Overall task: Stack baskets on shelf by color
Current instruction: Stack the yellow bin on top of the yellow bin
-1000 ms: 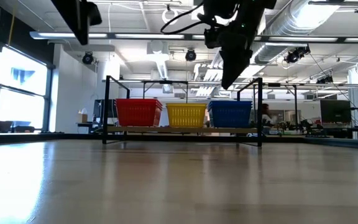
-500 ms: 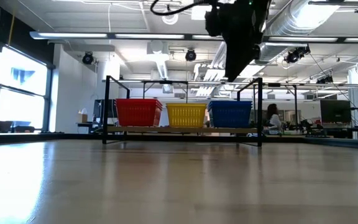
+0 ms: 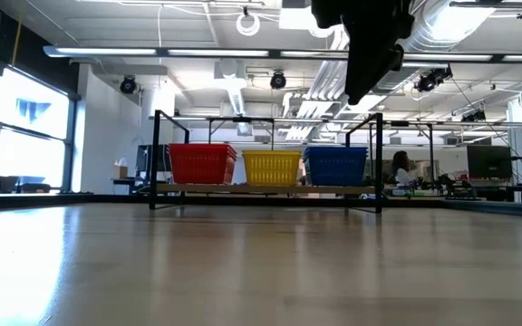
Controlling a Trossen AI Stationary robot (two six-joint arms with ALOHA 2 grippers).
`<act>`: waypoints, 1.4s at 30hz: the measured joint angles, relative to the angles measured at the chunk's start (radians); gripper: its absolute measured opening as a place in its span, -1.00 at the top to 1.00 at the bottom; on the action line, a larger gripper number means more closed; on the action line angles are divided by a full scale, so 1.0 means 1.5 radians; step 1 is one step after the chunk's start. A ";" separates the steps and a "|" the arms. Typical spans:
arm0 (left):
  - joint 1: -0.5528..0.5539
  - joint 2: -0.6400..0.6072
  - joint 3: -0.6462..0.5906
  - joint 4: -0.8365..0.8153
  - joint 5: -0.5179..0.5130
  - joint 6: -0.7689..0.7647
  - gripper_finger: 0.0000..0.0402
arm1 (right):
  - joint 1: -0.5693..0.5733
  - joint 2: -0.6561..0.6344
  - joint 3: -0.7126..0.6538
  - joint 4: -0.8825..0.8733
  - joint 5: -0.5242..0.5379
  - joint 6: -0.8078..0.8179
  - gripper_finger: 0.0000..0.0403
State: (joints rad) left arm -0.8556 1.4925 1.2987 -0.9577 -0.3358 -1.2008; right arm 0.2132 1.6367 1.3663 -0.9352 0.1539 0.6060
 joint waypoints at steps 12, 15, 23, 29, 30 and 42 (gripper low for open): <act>-0.033 0.114 0.000 0.109 0.012 -0.019 0.08 | 0.013 0.000 0.000 0.000 0.001 0.017 0.49; -0.038 0.136 0.000 0.122 0.014 -0.031 0.08 | 0.013 0.000 0.000 -0.003 0.001 0.016 0.49; -0.039 0.191 0.000 0.152 0.023 -0.037 0.08 | 0.013 0.000 0.000 -0.007 0.001 0.015 0.49; -0.039 0.228 0.000 0.173 0.027 -0.042 0.08 | 0.013 0.000 0.000 -0.019 0.015 0.015 0.49; -0.039 0.233 0.000 0.180 0.030 -0.042 0.08 | 0.013 0.000 0.000 -0.021 0.019 0.015 0.49; -0.034 0.293 0.000 0.183 0.037 -0.065 0.11 | 0.013 0.000 0.000 -0.036 0.022 0.015 0.49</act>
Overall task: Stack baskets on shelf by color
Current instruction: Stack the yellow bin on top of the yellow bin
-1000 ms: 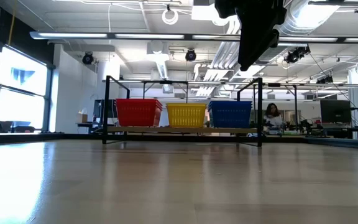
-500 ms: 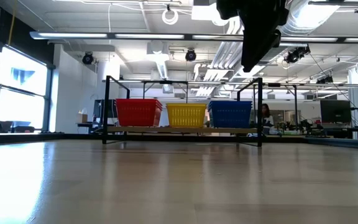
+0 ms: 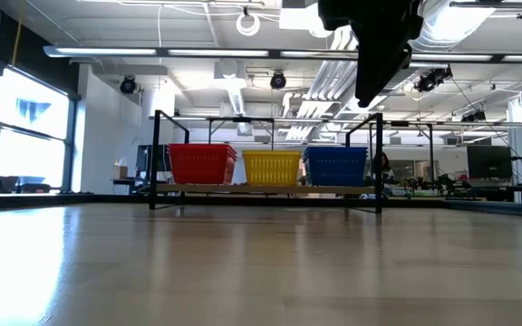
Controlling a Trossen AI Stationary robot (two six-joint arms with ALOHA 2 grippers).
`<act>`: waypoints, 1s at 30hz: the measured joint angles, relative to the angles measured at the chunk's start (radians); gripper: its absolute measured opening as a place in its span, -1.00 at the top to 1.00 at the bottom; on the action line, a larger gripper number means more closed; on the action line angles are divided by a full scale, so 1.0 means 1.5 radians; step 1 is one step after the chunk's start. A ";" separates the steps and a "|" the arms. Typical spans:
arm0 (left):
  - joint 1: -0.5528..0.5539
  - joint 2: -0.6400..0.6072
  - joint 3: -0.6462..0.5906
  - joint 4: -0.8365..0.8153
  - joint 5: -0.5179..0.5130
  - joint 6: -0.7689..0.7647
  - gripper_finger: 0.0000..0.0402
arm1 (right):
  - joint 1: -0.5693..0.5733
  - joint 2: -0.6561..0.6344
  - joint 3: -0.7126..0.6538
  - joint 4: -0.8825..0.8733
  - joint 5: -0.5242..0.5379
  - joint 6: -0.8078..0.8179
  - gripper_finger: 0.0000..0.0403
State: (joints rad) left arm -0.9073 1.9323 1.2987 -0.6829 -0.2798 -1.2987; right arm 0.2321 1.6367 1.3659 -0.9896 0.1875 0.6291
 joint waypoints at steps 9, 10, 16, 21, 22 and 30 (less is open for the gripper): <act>0.000 0.005 0.000 -0.001 -0.019 0.029 0.73 | 0.000 0.000 0.000 -0.021 0.023 0.024 0.49; 0.001 0.003 0.000 -0.001 -0.020 0.037 0.83 | 0.000 0.000 0.000 -0.022 0.033 0.030 0.49; 0.017 -0.001 0.000 -0.001 -0.022 0.098 0.94 | -0.005 -0.001 0.000 -0.024 0.053 0.033 0.49; 0.045 -0.019 0.001 -0.016 -0.017 0.164 0.99 | -0.016 -0.022 0.000 -0.031 0.088 0.066 0.49; 0.052 -0.025 0.001 -0.020 -0.019 0.177 0.99 | -0.020 -0.029 0.000 -0.031 0.096 0.074 0.49; 0.128 -0.088 0.000 -0.080 -0.049 0.305 1.00 | -0.062 -0.084 0.000 -0.039 0.123 0.087 0.49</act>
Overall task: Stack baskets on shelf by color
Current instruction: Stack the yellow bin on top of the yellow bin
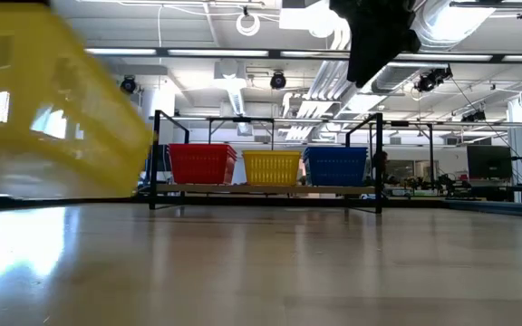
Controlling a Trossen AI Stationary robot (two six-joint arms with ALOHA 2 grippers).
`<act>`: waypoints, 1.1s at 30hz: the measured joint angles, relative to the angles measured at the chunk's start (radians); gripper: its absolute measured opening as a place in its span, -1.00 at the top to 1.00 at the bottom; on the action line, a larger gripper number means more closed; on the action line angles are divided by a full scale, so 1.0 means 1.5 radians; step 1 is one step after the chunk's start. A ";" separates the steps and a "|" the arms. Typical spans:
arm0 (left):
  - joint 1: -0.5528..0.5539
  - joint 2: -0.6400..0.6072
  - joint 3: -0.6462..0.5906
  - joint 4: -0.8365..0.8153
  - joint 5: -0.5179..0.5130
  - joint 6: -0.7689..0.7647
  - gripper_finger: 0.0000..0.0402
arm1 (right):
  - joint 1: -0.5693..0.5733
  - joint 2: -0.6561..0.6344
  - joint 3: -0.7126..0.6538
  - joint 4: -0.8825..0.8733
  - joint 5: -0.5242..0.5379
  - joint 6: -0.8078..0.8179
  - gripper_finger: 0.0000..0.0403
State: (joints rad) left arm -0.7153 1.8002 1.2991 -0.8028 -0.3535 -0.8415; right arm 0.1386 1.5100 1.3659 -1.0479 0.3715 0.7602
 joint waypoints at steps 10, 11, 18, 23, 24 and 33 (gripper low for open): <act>0.158 -0.081 0.000 -0.017 -0.016 0.196 1.00 | -0.066 -0.015 0.000 -0.017 0.009 -0.030 0.49; 0.178 -0.088 0.000 -0.019 -0.016 0.216 1.00 | -0.074 -0.015 0.000 -0.019 0.010 -0.029 0.49; 0.326 -0.135 0.000 -0.016 -0.012 0.371 1.00 | -0.136 -0.018 0.000 -0.024 0.056 -0.031 0.49; 0.427 -0.161 0.000 -0.001 0.013 0.478 1.00 | -0.188 -0.024 0.000 -0.023 0.061 -0.048 0.49; 0.445 -0.164 0.000 0.004 0.019 0.497 1.00 | -0.198 -0.024 0.000 -0.024 0.060 -0.053 0.49; 0.596 -0.170 0.000 0.091 0.099 0.649 1.00 | -0.267 -0.036 0.000 -0.019 0.059 -0.064 0.49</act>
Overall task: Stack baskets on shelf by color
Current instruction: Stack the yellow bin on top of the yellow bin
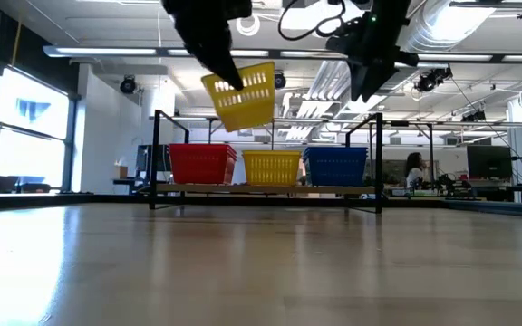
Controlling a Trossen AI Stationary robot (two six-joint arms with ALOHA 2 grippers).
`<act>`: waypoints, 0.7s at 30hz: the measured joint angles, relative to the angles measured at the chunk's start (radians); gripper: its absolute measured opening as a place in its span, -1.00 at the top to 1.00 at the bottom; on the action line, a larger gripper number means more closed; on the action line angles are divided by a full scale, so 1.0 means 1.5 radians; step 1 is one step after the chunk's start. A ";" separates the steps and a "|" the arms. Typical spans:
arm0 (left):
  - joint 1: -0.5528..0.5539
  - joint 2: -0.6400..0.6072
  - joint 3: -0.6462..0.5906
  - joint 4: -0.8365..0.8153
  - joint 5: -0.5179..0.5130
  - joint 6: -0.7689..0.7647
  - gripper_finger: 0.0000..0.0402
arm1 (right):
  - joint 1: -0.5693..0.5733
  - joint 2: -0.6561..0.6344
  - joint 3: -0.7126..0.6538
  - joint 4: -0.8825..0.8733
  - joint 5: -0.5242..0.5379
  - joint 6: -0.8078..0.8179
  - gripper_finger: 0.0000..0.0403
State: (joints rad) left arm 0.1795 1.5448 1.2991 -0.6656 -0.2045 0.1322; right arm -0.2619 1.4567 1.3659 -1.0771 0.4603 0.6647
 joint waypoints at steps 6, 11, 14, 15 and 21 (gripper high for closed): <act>0.078 0.000 0.000 0.111 0.032 0.061 1.00 | -0.025 0.000 0.000 0.003 0.001 -0.001 0.49; 0.135 0.004 0.000 0.188 0.080 0.104 1.00 | -0.031 0.000 0.000 0.003 0.001 -0.010 0.49; 0.163 0.011 0.000 0.197 0.115 0.107 1.00 | -0.031 0.000 0.000 0.004 0.002 -0.007 0.49; 0.171 0.013 0.000 0.199 0.123 0.113 1.00 | -0.031 0.000 0.000 0.004 0.002 -0.007 0.49; 0.198 0.049 0.000 0.205 0.154 0.130 1.00 | -0.031 0.000 0.000 0.004 0.002 -0.007 0.49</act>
State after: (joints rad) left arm 0.4770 1.6178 1.2987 -0.3583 0.0260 0.3274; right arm -0.3080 1.4563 1.3659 -1.0718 0.4633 0.6537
